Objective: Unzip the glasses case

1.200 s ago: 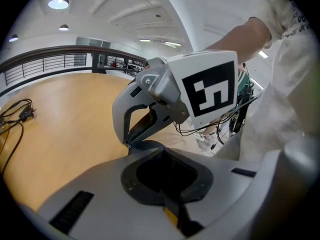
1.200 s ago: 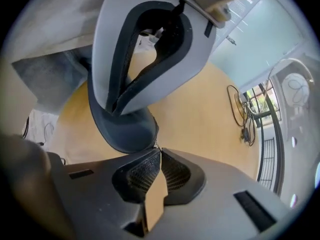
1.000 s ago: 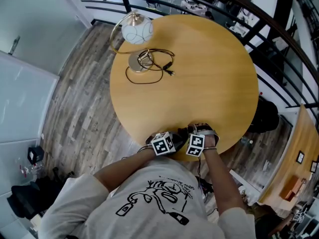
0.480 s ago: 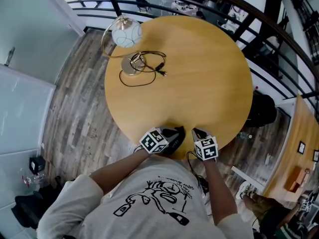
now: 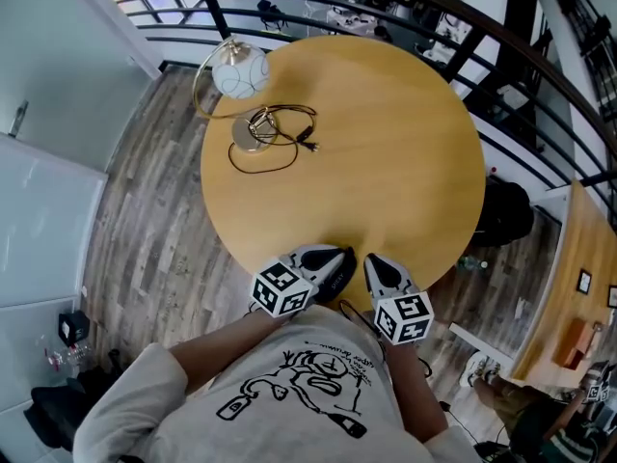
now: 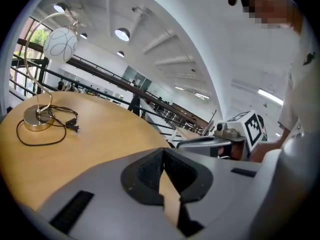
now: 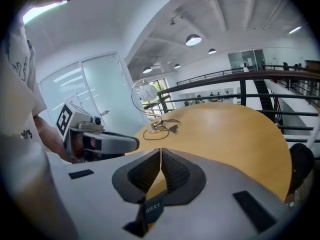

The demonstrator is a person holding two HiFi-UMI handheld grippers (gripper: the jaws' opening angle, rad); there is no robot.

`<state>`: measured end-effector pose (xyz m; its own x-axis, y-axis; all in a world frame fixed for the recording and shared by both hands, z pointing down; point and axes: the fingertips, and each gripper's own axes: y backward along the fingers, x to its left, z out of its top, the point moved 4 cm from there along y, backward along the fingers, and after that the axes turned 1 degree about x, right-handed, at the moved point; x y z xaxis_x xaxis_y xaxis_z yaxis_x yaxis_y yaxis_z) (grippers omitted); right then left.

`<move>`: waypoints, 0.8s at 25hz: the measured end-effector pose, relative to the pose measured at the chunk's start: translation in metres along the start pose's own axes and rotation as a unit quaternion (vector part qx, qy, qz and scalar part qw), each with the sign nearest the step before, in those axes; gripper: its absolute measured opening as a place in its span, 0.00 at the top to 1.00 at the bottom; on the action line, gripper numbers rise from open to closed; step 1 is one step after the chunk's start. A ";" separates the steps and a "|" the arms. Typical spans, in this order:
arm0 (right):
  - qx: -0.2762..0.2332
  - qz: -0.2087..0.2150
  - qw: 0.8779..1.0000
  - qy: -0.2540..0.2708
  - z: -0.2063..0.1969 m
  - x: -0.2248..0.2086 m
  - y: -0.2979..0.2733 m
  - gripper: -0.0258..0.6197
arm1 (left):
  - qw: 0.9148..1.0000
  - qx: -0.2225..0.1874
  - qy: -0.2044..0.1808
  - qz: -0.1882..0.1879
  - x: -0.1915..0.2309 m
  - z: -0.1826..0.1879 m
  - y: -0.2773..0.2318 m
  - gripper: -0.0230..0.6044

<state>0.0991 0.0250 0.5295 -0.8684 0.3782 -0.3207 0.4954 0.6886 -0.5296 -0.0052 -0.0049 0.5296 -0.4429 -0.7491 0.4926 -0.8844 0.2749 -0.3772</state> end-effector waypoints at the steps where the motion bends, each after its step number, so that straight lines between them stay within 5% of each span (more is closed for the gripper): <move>1: -0.008 0.004 1.000 0.000 0.006 0.008 0.003 0.92 | 1.000 -0.005 -0.007 -0.001 -0.004 0.005 0.003 0.95; 10: -0.061 0.032 0.998 0.011 0.038 0.053 0.014 0.92 | 0.998 -0.047 -0.041 0.024 -0.021 0.032 0.022 0.95; 20: -0.069 0.017 0.997 0.027 0.037 0.054 0.015 0.92 | 0.996 -0.058 -0.051 0.034 -0.020 0.034 0.024 0.95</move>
<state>0.0601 0.0330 0.4744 -0.8529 0.4326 -0.2921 0.5202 0.7519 -0.4051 -0.0125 -0.0034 0.4841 -0.4898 -0.7823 0.3848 -0.8669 0.3902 -0.3103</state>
